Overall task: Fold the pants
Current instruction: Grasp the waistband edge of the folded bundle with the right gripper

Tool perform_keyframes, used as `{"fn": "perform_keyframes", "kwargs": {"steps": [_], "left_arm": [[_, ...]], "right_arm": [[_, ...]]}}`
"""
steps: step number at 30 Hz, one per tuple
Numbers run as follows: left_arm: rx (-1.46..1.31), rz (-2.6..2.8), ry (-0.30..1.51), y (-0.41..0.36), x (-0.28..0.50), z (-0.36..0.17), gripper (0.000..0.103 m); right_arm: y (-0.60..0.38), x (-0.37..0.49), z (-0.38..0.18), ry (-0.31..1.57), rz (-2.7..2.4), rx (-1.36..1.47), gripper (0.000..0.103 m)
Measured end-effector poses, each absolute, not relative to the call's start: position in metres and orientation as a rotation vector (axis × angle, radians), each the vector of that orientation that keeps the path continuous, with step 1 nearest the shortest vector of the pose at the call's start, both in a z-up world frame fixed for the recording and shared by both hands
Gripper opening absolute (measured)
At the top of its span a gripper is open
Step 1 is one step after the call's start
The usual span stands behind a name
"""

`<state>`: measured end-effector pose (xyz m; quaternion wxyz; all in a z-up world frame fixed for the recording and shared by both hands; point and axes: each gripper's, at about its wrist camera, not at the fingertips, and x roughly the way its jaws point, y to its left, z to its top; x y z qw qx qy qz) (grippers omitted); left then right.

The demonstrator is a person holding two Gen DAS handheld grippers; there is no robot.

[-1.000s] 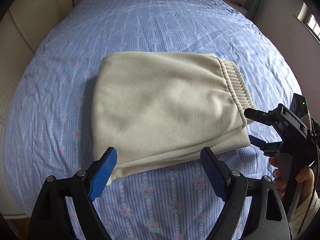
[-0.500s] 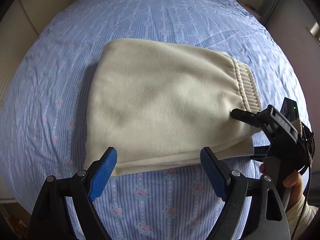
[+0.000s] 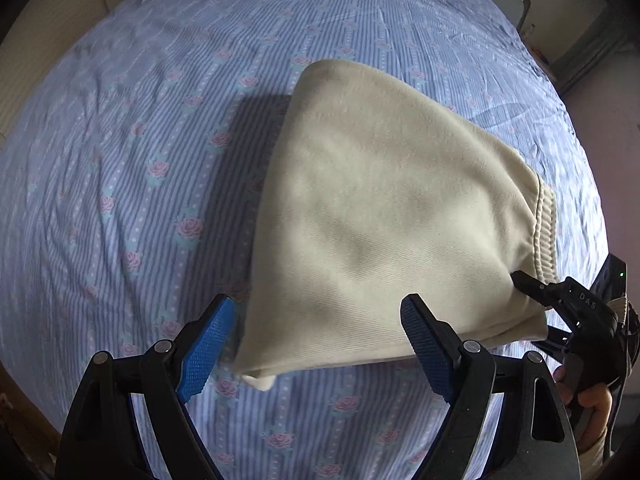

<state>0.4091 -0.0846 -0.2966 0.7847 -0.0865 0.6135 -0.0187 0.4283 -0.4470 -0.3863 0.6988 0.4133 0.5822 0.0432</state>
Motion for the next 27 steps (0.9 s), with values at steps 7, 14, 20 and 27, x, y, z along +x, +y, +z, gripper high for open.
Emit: {"fn": "perform_keyframes", "kwargs": {"steps": [7, 14, 20, 27], "left_arm": [[-0.219, -0.165, 1.310, -0.047, 0.438, -0.310, 0.086], [-0.236, -0.365, 1.387, -0.050, 0.473, -0.349, 0.086], [-0.309, -0.514, 1.408, -0.051, 0.485, -0.367, 0.086], [-0.387, -0.585, 1.394, -0.059, 0.509, -0.374, 0.070]], "right_arm": [[-0.417, 0.437, -0.353, 1.297, -0.002, 0.723, 0.056], [-0.392, 0.435, -0.358, 1.286, -0.036, 0.665, 0.056], [-0.382, 0.426, -0.362, 1.273, -0.050, 0.640, 0.057], [-0.381, 0.425, -0.380, 1.253, -0.045, 0.641, 0.059]]}}
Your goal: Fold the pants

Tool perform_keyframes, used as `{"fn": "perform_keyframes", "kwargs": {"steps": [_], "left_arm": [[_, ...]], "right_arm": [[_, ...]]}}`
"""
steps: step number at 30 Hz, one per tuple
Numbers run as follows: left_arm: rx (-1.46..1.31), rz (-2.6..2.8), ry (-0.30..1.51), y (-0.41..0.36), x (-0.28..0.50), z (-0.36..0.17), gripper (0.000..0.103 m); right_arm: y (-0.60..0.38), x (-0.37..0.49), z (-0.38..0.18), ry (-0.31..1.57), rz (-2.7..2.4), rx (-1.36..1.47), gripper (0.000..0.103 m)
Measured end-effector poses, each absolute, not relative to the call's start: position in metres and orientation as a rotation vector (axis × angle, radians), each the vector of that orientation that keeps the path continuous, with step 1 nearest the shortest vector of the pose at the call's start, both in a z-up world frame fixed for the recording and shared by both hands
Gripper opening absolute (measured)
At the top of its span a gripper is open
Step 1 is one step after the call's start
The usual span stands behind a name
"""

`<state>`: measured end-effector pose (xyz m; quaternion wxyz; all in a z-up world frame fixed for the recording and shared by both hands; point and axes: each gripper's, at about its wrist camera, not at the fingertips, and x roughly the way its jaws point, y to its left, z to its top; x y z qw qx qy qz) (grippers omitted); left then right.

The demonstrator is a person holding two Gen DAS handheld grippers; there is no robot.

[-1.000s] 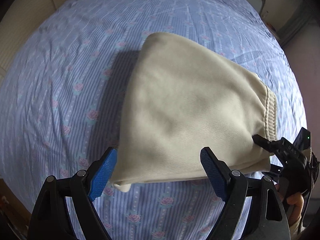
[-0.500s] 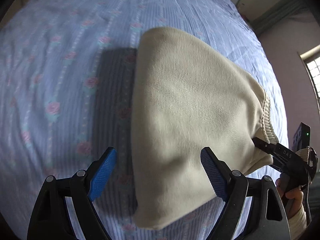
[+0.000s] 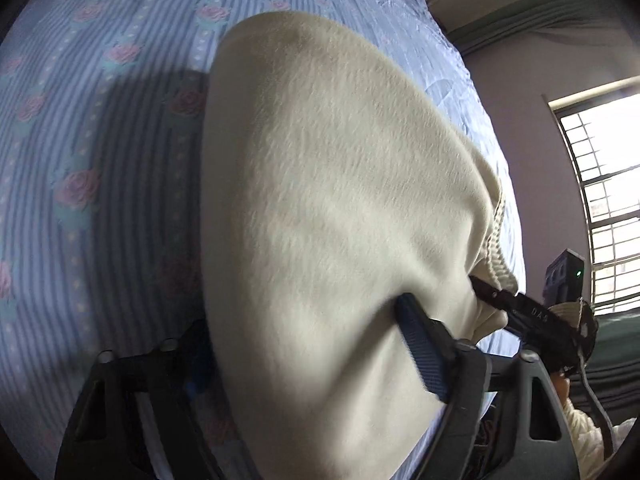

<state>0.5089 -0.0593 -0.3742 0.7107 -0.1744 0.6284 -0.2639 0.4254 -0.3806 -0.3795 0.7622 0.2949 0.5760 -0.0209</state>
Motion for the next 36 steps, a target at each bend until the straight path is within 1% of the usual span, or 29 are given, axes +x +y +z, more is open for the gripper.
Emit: {"fn": "perform_keyframes", "kwargs": {"steps": [5, 6, 7, 8, 9, 12, 15, 20, 27, 36], "left_arm": [[-0.429, -0.522, 1.458, -0.072, 0.524, -0.374, 0.057], [-0.437, -0.505, 1.460, -0.073, 0.524, -0.370, 0.049], [-0.432, -0.490, 1.457, -0.073, 0.523, -0.365, 0.040], [-0.426, -0.479, 1.449, -0.071, 0.521, -0.359, 0.034], [-0.425, -0.469, 1.440, -0.070, 0.519, -0.352, 0.029], [-0.359, -0.447, 1.429, -0.076, 0.511, -0.332, 0.027], [-0.279, -0.439, 1.404, -0.088, 0.505, -0.308, 0.026], [-0.239, -0.437, 1.377, -0.088, 0.480, -0.266, 0.026], [-0.226, -0.418, 1.324, -0.068, 0.415, -0.208, 0.026], [-0.281, -0.315, 1.235, -0.027, 0.335, -0.161, 0.026]], "right_arm": [[-0.389, 0.431, -0.393, 1.263, -0.037, 0.699, 0.060], [-0.388, 0.431, -0.392, 1.267, -0.036, 0.697, 0.058], [-0.387, 0.431, -0.387, 1.267, -0.035, 0.682, 0.055], [-0.384, 0.430, -0.380, 1.266, -0.033, 0.653, 0.053], [-0.382, 0.429, -0.373, 1.263, -0.031, 0.632, 0.048], [-0.377, 0.422, -0.351, 1.243, -0.014, 0.600, 0.042], [-0.373, 0.412, -0.325, 1.212, 0.034, 0.576, 0.039], [-0.364, 0.389, -0.281, 1.176, 0.119, 0.484, 0.037], [-0.372, 0.335, -0.233, 1.142, 0.233, 0.456, 0.037], [-0.341, 0.295, -0.180, 1.089, 0.381, 0.333, 0.037]]}}
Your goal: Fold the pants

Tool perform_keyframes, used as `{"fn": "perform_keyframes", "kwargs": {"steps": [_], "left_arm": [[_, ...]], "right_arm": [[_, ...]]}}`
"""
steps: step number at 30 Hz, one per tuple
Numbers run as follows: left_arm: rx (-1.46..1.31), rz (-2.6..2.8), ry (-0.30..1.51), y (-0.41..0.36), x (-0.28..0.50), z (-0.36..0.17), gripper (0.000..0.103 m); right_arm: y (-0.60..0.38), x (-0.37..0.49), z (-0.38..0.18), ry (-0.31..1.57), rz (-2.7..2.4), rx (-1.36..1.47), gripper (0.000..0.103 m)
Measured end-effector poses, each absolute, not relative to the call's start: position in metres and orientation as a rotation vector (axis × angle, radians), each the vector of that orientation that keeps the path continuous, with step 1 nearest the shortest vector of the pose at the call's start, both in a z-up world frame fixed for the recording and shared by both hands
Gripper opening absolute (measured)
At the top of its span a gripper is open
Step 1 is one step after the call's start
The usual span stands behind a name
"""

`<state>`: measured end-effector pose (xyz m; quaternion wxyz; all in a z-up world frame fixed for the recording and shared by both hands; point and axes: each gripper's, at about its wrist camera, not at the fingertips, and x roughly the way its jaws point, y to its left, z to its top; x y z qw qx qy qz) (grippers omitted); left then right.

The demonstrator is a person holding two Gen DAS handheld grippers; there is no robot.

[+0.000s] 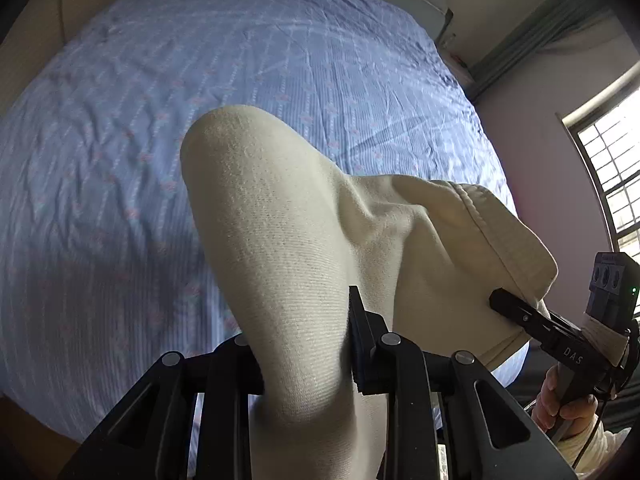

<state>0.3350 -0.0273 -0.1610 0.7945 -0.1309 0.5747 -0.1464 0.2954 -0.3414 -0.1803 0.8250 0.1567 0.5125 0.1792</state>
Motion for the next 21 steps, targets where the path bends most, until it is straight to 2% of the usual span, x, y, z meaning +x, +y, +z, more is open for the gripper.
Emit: {"fn": "perform_keyframes", "kwargs": {"steps": [11, 21], "left_arm": [[-0.305, -0.318, 1.189, 0.066, 0.310, -0.145, 0.026], [-0.311, -0.362, 1.198, 0.214, 0.325, -0.156, 0.026]], "right_arm": [[-0.249, 0.275, -0.152, 1.052, 0.415, 0.285, 0.037], [-0.111, 0.287, -0.157, 1.097, 0.357, 0.306, 0.037]]}}
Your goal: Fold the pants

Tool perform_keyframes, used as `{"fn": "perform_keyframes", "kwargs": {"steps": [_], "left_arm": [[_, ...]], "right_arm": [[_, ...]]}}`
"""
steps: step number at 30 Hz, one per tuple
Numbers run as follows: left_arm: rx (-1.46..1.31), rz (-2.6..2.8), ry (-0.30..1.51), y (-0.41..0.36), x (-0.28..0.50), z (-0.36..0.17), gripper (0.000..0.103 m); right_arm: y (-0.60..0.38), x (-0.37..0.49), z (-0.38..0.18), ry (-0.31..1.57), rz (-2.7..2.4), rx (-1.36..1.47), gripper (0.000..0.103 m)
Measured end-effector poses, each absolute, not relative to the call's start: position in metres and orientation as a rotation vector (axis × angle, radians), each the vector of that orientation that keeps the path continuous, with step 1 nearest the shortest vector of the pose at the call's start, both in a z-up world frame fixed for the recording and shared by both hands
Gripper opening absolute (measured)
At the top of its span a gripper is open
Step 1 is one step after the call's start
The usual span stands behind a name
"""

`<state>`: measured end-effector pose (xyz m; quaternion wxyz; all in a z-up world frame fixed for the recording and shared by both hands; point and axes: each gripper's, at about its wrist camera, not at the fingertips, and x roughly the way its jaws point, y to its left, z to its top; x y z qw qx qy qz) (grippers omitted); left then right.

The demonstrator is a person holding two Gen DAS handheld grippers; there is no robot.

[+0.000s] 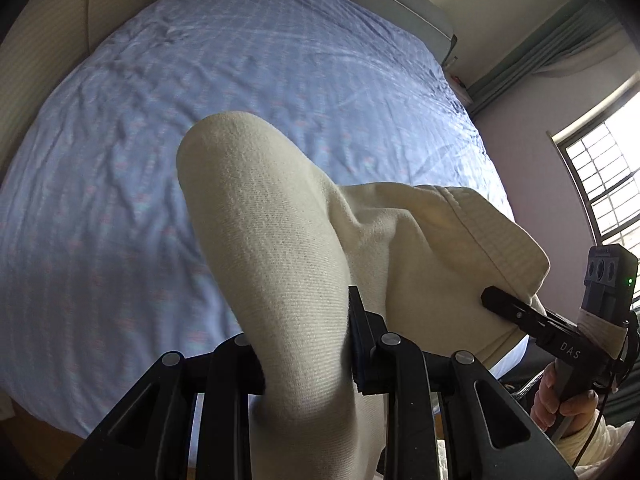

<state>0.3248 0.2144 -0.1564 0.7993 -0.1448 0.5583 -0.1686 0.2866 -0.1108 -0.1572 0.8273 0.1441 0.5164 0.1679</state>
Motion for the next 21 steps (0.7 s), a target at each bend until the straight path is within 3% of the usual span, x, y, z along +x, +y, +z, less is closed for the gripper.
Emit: {"fn": "perform_keyframes", "kwargs": {"steps": [11, 21], "left_arm": [[-0.317, -0.326, 1.207, 0.359, 0.366, -0.164, 0.026], [-0.238, -0.296, 1.215, 0.441, 0.460, -0.191, 0.026]], "right_arm": [[0.032, 0.333, -0.166, 1.149, 0.415, 0.273, 0.037], [0.139, 0.420, -0.192, 1.196, 0.432, 0.263, 0.037]]}}
